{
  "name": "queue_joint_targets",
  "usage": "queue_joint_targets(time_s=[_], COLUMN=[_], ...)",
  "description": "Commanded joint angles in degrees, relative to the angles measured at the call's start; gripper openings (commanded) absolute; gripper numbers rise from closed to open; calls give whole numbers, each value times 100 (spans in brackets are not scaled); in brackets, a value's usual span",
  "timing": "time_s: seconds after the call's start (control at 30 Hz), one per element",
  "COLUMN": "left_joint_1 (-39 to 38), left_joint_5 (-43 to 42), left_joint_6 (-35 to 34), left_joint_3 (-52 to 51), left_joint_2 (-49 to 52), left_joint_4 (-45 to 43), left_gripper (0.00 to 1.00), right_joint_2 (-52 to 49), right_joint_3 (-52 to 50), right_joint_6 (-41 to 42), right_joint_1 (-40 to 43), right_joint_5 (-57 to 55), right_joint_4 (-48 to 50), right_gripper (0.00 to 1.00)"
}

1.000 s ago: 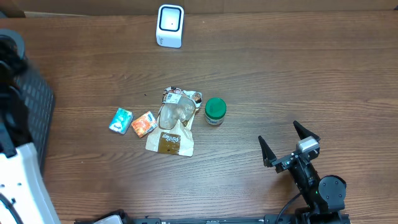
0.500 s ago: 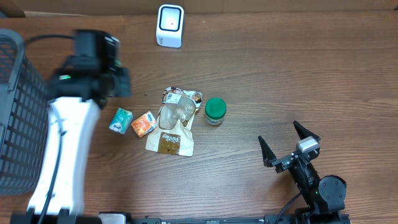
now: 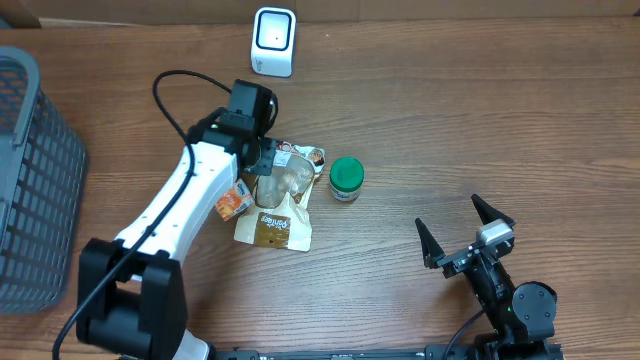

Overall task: Scan the item barcode
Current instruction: 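Carry the wipes pack to the table and release it above the tissues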

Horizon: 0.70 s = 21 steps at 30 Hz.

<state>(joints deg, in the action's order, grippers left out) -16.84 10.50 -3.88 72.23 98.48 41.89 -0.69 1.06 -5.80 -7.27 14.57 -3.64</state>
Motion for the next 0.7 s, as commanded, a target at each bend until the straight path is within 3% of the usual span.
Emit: queue_joint_targets(time_s=[0.0, 0.1, 0.37, 0.67], left_joint_1=[-22, -9, 151, 1360], left_joint_5=[341, 341, 302, 299], left_joint_6=[-46, -48, -7, 780], left_joint_3=[24, 63, 1073, 2557], left_joint_2=[118, 109, -59, -348], left_joint_4=[-20, -2, 953, 1902], left_gripper=[30, 86, 88, 94], right_joint_2=[52, 52, 52, 52], right_joint_3=[-61, -61, -61, -61], right_joint_6=[2, 2, 2, 2], right_joint_1=[-28, -28, -28, -28], right_joint_5=[-79, -79, -76, -76], right_joint_4=[33, 33, 33, 33], right_gripper=[100, 100, 100, 100])
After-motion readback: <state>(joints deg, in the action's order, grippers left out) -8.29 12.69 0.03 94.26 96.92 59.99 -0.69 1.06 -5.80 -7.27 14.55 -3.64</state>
